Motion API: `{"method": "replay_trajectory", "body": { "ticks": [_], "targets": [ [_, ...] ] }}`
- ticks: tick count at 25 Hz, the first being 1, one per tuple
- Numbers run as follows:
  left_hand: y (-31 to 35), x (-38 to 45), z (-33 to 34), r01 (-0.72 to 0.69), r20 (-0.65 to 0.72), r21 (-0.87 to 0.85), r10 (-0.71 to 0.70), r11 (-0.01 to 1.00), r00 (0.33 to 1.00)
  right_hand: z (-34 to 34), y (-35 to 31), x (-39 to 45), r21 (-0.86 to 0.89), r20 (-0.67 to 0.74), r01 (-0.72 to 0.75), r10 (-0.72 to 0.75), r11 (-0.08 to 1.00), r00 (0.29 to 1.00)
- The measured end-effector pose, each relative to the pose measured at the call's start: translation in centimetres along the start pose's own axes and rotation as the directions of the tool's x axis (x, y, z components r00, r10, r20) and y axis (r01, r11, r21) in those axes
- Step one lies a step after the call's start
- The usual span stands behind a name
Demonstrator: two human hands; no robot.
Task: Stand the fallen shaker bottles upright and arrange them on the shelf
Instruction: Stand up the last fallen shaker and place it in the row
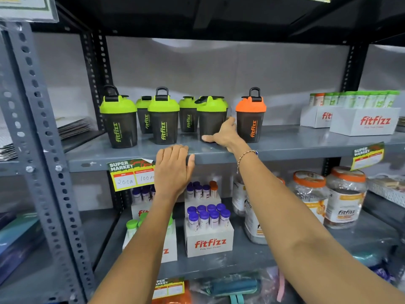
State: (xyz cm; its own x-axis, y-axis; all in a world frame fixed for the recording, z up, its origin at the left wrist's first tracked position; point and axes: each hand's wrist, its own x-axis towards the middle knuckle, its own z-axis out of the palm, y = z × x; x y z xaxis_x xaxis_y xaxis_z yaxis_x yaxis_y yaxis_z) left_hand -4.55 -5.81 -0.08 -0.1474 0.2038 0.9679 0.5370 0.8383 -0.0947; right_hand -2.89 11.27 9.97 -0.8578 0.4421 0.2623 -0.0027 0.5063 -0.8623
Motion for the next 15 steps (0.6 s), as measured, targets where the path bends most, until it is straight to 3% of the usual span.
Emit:
{"method": "replay_trajectory", "body": {
  "ticks": [15],
  "targets": [
    [0.07,-0.18,-0.18,0.005,0.021,-0.017,-0.004,1.000,1.000,0.31,0.34,0.45,-0.017,0.088,-0.023,0.025,1.000,0.996]
  ]
}}
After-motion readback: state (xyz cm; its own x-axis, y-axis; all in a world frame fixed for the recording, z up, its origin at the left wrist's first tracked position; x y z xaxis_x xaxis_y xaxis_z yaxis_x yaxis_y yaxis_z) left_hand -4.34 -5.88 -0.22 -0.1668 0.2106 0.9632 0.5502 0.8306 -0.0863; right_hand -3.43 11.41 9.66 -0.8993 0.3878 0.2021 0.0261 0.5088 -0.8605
